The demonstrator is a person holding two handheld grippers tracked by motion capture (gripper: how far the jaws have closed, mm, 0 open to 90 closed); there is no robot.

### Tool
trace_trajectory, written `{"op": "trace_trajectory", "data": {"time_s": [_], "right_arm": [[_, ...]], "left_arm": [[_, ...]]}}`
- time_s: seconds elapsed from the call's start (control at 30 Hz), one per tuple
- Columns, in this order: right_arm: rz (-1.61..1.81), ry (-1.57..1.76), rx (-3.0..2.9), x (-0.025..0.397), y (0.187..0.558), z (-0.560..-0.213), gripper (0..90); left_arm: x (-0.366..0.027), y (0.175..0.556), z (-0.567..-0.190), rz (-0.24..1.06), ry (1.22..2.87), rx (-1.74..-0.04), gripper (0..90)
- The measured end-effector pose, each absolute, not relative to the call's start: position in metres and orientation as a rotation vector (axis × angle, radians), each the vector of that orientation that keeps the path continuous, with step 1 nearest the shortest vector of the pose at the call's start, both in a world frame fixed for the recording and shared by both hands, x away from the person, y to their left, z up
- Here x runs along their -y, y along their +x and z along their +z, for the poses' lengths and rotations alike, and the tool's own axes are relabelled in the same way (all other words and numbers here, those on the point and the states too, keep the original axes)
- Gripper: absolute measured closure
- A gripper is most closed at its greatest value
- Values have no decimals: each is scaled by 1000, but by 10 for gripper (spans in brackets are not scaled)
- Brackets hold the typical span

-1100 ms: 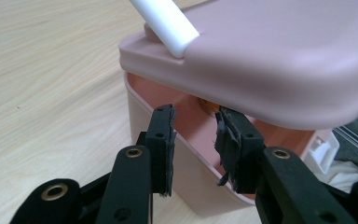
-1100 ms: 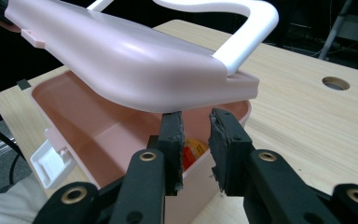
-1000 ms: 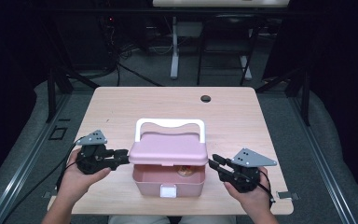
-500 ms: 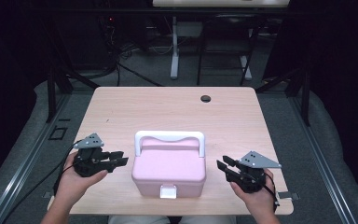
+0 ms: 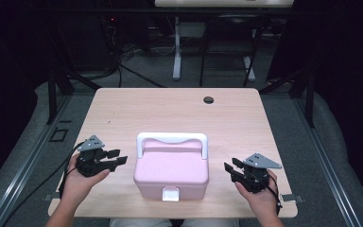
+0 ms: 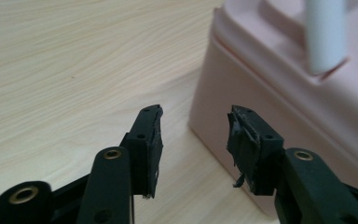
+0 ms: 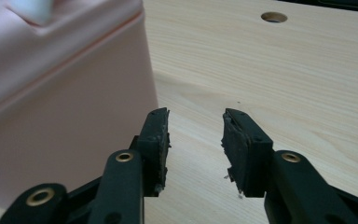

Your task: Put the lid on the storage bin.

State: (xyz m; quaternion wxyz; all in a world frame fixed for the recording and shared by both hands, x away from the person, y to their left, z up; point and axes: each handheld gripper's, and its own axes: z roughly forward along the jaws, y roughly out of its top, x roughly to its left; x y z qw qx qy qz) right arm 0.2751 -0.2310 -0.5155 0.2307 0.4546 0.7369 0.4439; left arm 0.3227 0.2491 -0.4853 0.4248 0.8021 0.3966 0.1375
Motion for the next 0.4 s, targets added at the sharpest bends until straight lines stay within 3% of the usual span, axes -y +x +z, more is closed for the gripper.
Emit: {"op": "trace_trajectory", "data": {"time_s": [0.4], "right_arm": [[1165,1308,-2027,237,289,-537,513]], "left_arm": [[-254,331,-506,365,2022,-1044,476]]}}
